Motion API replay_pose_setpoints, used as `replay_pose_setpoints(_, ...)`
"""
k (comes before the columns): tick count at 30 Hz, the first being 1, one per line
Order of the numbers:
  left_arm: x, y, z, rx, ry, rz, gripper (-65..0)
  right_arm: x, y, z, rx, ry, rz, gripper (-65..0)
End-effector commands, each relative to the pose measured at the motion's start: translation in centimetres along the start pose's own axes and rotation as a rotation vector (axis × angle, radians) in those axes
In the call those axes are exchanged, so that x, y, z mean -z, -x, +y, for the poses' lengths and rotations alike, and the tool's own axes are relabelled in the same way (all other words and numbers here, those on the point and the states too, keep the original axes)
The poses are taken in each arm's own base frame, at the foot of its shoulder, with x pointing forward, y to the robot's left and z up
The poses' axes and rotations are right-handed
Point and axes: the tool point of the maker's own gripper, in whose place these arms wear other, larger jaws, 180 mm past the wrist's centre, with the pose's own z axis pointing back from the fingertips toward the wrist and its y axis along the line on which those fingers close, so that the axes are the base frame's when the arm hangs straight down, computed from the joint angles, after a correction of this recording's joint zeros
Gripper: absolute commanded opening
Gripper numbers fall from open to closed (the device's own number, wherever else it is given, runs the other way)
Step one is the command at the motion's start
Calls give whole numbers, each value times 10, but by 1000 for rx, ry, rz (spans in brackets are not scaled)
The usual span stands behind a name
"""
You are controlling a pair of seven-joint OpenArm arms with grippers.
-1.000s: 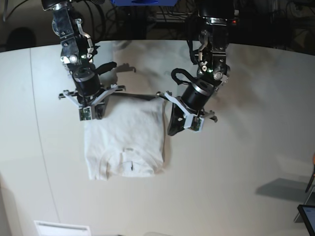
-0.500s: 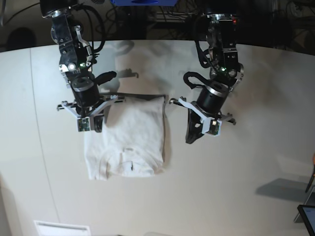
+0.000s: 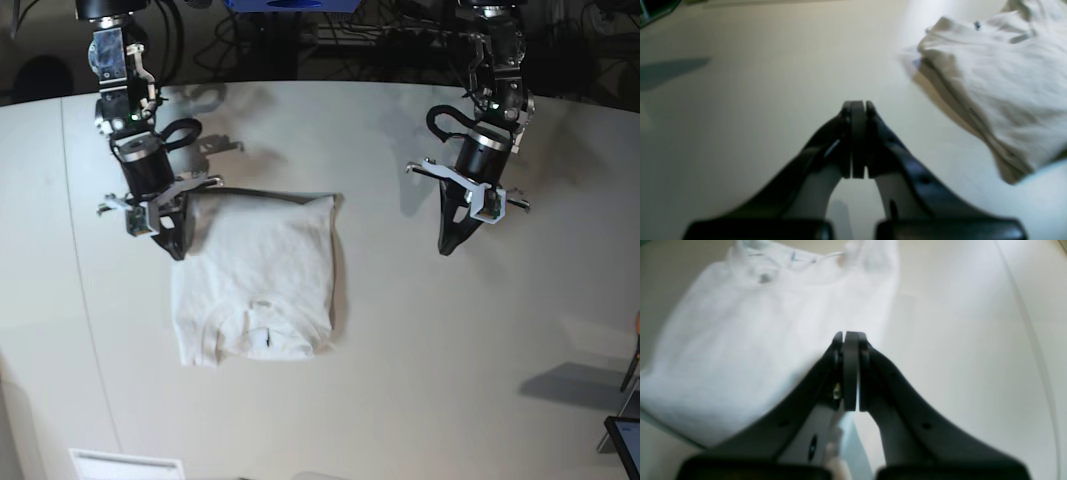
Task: Fold the T-shirt properly
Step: 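Press the shirt's edge with both grippers to straighten it, then tuck the shirt's side edge inward with the right gripper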
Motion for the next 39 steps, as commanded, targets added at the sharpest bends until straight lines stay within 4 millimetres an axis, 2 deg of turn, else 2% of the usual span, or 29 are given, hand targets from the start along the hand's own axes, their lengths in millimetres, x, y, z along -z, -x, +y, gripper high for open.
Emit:
replay_pose_setpoints(1, -6, -12, 3, 8, -3, -54, -650, -4, -17, -7, -5, 6, -79, -649)
replay_pose_setpoints(7, -28, -17, -6, -6, 7, -116, -650, -29, -11, -24, 3, 28, -101, -649)
replay_pose_setpoints(11, -24, -20, -5, -11, 0, -130, -650, -31, -9, -22, 4, 22, -97, -649)
replay_pose_setpoints(12, -20, -26, -6, -13, 3, -150, -650, -28, -14, -22, 3, 17, -109, -649)
replay_pose_setpoints(15, -7, -32, -8, -24, -8, -156, -650, -12, -25, -21, -2, 3, -122, -649)
replay_pose_setpoints(18, 7, -35, -10, -36, -21, -120, -650, 16, -36, -10, -22, -39, -79, -649)
replay_pose_setpoints(22, 8, -49, -15, -43, -28, -149, -650, 51, -64, 0, -51, -79, -78, -649)
replay_pose_setpoints(25, 6, -44, -16, -46, -28, -136, -650, 73, -88, 5, -80, -100, -87, -649)
replay_pose_setpoints(28, 1, -38, -16, -45, -25, -117, -650, 95, -101, -4, -91, -88, -69, -649)
replay_pose_setpoints(34, -5, -29, -19, -53, -24, -87, -650, 131, -95, -16, -75, -96, -13, -649)
replay_pose_setpoints(39, -9, -22, -4, -54, -69, -73, -650, 137, -82, -18, -60, -99, 22, -649)
